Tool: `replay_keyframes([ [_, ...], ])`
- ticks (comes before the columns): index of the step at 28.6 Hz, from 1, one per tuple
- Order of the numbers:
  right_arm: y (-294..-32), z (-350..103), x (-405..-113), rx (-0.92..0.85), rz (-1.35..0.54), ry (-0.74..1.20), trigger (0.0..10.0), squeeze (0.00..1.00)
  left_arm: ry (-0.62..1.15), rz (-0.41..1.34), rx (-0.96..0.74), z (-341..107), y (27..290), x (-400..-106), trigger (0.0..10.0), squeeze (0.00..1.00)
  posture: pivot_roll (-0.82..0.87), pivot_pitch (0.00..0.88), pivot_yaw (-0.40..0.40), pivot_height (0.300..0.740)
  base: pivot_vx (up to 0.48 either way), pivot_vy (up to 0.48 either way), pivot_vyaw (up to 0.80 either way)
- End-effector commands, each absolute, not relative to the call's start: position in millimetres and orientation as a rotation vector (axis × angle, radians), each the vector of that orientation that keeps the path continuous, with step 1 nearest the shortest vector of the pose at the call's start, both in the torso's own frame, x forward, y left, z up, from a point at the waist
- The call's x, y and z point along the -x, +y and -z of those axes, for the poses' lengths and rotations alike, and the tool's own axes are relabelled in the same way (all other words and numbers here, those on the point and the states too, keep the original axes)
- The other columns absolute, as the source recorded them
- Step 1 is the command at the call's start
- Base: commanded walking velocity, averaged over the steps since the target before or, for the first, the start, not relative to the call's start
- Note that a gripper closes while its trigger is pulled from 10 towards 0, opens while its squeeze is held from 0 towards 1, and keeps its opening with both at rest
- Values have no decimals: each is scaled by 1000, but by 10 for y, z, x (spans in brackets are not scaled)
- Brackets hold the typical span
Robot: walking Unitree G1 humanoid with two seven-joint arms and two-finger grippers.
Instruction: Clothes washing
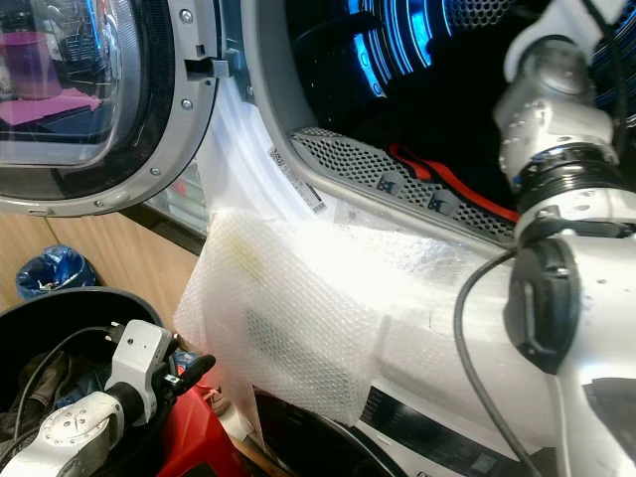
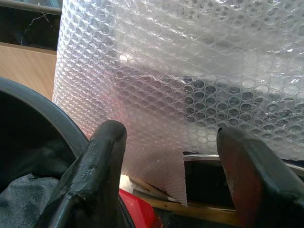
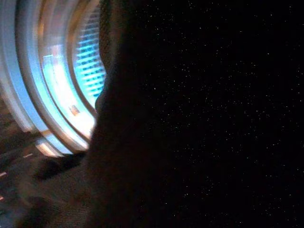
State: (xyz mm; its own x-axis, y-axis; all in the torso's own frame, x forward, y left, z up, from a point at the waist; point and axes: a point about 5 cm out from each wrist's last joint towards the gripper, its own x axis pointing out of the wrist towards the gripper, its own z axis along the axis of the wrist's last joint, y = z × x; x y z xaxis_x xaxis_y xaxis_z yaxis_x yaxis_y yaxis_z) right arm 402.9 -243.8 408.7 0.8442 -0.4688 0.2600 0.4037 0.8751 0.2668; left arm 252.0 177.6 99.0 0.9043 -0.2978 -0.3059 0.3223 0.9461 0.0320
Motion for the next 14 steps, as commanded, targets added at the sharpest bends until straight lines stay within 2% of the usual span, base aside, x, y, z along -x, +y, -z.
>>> replay_keyframes([
  [1,-2535,-4071,-4002,-216,506,-329,10000,1000,333,324,-73,-945,1760,-2484,10000,0,160,54,-100,740,0,0,0],
  [12,-2536,-3960,-4029,-221,515,-300,10000,1000,345,338,-78,-952,1777,-2456,10000,0,158,63,-77,740,0,0,0],
  [13,-2533,-3972,-4029,-274,492,-311,10000,133,346,339,-78,-954,1779,-2452,10000,0,162,68,-74,740,0,0,0],
  [14,-2546,-4001,-4019,-322,479,-330,10000,0,347,340,-78,-959,1782,-2442,10000,0,164,72,-71,740,0,0,0],
])
